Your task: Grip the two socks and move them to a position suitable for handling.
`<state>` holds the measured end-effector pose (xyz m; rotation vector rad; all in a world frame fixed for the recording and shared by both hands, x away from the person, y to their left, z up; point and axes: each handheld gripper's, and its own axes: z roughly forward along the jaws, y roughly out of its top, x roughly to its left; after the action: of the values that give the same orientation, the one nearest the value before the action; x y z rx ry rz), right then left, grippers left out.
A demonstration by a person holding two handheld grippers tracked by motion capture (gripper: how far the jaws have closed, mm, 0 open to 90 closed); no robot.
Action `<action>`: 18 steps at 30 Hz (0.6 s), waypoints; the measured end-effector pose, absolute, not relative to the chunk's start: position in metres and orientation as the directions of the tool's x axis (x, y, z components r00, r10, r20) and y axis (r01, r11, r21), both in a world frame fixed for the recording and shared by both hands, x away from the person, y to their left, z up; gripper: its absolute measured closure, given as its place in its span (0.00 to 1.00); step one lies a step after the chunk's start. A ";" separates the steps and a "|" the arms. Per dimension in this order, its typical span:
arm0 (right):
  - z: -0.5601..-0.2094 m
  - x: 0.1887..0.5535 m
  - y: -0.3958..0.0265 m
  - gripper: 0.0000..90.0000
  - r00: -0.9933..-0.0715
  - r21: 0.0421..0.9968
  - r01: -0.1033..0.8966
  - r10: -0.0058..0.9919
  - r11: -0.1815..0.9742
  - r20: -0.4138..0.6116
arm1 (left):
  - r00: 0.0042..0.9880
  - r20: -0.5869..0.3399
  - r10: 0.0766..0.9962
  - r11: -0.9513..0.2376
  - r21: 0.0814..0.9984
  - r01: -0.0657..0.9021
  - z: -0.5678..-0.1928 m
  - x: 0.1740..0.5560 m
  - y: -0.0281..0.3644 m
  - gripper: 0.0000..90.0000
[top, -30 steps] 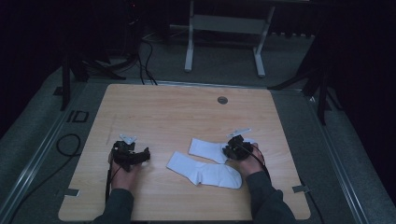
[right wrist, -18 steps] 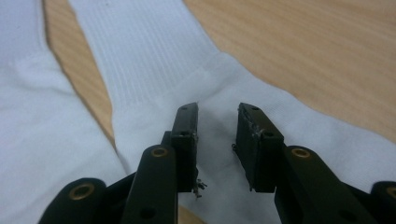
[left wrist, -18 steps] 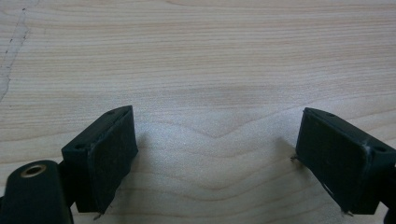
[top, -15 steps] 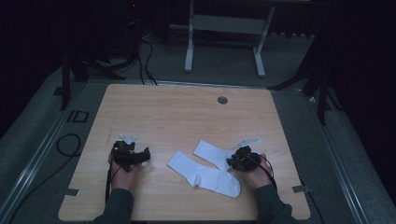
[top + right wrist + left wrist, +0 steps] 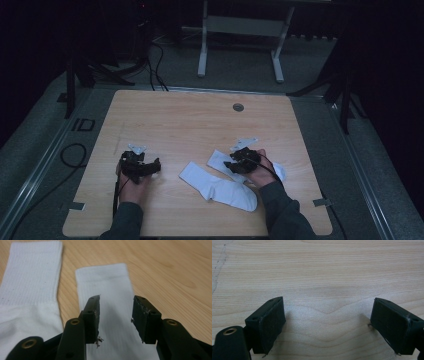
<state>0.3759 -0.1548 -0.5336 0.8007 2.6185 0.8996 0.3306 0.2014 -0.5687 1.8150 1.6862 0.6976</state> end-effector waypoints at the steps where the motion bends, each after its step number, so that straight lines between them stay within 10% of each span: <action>1: -0.536 0.378 -0.152 0.61 -0.822 0.622 0.410 0.566 0.667 -0.066 | 0.074 0.000 0.997 -0.052 0.707 0.706 -0.569 0.331 0.201 0.14; 11: -0.547 0.388 -0.149 0.61 -0.830 0.589 0.447 0.558 0.673 -0.009 | 0.074 0.000 0.997 -0.052 0.707 0.705 -0.569 0.331 0.201 0.14; 18: -0.546 0.393 -0.156 0.91 -0.807 0.594 0.470 0.591 0.653 -0.012 | 0.074 0.000 0.997 -0.052 0.707 0.706 -0.569 0.331 0.201 0.14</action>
<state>0.3928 -0.1558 -0.5462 0.8666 2.6668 0.8714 0.3306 0.2014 -0.5687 1.8152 1.6855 0.6976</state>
